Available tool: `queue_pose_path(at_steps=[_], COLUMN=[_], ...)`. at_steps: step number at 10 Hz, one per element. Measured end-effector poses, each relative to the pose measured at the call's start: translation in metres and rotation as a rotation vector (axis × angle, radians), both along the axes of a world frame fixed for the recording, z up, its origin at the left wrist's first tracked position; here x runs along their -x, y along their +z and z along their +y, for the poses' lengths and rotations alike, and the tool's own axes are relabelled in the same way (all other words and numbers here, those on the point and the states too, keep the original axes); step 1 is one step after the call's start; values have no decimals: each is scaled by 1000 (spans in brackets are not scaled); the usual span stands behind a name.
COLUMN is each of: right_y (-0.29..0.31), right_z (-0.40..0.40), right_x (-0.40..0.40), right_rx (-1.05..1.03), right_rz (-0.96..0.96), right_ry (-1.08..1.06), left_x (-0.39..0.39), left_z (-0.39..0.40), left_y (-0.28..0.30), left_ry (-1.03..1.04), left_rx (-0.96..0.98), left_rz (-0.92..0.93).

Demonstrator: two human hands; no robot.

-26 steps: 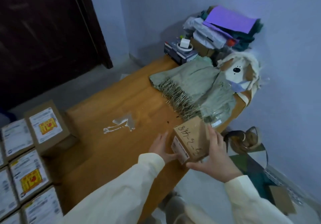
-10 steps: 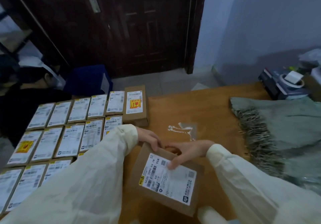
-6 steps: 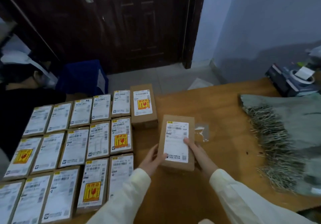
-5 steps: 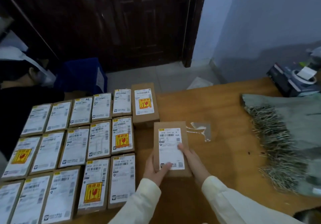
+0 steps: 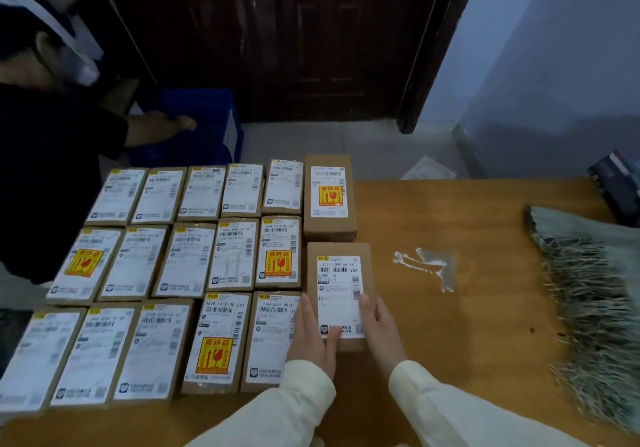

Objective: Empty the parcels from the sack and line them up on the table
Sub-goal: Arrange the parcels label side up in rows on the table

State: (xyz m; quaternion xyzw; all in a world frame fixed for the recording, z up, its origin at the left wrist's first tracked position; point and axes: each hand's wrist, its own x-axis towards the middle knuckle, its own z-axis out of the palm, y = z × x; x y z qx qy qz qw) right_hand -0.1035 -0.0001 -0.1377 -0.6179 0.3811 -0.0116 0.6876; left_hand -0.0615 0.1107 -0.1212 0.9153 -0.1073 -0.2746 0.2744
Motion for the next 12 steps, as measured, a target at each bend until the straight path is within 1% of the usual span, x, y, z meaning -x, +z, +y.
queue_pose_path(at_steps=[1,4,6,8,9,10,11,12], right_y=[0,0,-2,1,4,-9,-21,-33], right_z=[1,-2,-3,-4,-13,-28,-47,-62], right_x=[-8,-25,-24,-23,-19,-1,27,83], right_rx=[7,24,48,58,-36,-177,-303,-269], right_rz=[4,19,32,81,120,158,218,234], right_ry=[9,-37,-21,5,69,107,16,6], left_x=[-6,-16,-15,-17,-16,-11,-7,20], left_z=[-1,-9,-9,-10,-13,-15,-14,-5], left_y=[0,-1,-4,-3,1,5,12,21], left_ry=[-33,-68,-80,-92,-73,-33,36,95], left_rx=[-97,-133,-113,-192,-223,-235,-185,-72], left_rz=[-40,-115,-133,-170,-177,-214,-215,-299])
